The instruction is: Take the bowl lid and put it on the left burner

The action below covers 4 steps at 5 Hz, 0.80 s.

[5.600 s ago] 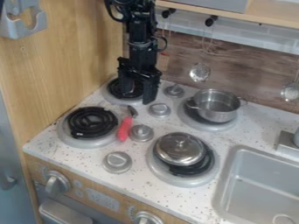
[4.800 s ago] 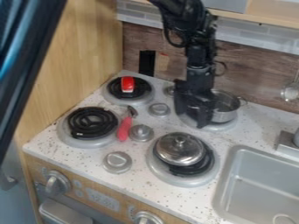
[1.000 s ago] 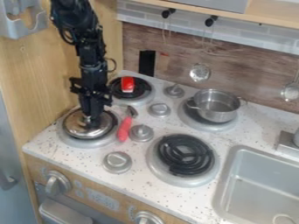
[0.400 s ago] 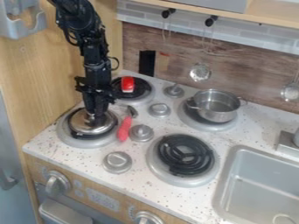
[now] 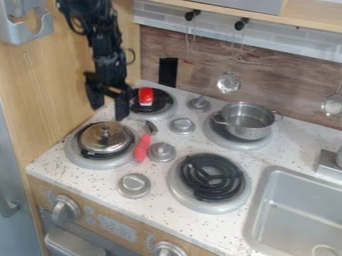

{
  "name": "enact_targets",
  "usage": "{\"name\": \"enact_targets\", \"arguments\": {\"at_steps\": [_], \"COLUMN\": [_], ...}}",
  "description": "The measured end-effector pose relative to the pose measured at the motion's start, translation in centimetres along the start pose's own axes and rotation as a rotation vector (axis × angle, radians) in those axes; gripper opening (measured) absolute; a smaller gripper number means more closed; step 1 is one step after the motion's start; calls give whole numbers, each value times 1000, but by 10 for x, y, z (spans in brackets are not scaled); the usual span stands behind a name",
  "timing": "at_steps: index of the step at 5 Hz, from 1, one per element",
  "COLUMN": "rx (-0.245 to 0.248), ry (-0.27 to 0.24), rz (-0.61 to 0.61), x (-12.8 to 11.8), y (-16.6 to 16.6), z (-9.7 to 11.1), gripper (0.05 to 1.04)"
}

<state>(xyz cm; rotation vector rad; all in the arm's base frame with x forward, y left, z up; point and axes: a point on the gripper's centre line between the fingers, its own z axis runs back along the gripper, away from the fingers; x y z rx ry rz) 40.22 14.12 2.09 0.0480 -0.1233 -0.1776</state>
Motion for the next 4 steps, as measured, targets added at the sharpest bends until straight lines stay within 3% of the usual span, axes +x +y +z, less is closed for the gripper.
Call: {"name": "enact_targets", "arguments": {"at_steps": [3,4], "rx": [-29,-39], "ry": [-11,18], "rz": [-62,-44], "x": [9,7], "y": [-41,-50], "z": [12,11], "gripper": [998,998]}}
